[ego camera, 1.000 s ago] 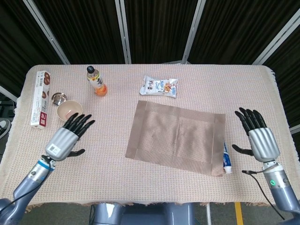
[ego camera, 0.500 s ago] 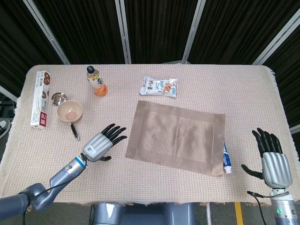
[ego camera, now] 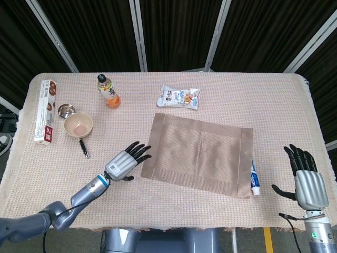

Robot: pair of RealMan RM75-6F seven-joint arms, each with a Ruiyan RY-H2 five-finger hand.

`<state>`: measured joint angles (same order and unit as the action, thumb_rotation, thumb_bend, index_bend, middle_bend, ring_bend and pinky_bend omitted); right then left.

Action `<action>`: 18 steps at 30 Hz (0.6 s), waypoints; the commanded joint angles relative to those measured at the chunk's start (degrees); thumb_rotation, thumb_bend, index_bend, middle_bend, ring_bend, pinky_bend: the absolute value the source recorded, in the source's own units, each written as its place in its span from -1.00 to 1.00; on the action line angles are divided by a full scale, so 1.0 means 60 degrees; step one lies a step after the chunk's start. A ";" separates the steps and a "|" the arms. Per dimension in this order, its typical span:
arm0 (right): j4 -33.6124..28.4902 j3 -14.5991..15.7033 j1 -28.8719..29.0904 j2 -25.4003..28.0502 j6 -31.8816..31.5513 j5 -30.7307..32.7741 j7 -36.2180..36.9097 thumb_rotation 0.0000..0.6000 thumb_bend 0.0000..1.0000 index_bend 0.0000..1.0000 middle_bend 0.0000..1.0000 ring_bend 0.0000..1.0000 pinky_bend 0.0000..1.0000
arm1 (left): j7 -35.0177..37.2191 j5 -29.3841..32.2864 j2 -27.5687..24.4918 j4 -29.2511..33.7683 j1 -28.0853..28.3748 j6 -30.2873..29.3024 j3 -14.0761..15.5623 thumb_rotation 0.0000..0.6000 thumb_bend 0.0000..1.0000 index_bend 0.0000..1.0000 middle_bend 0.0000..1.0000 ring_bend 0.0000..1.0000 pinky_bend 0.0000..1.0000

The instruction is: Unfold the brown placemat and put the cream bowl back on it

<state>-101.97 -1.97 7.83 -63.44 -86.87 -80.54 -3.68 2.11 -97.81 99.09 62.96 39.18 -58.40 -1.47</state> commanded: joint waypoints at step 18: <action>-0.0050 -0.0208 -0.0142 0.0093 0.0065 -0.0055 0.0117 1.00 -1.00 -1.00 -1.00 -1.00 -1.00 | 0.0205 0.0246 0.0880 -0.0837 0.0539 0.0273 0.0074 1.00 -0.93 -0.66 -1.00 -1.00 -1.00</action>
<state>-102.27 -3.20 6.99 -62.89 -86.48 -80.86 -2.98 3.43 -96.41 104.20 58.04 42.31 -56.79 -1.05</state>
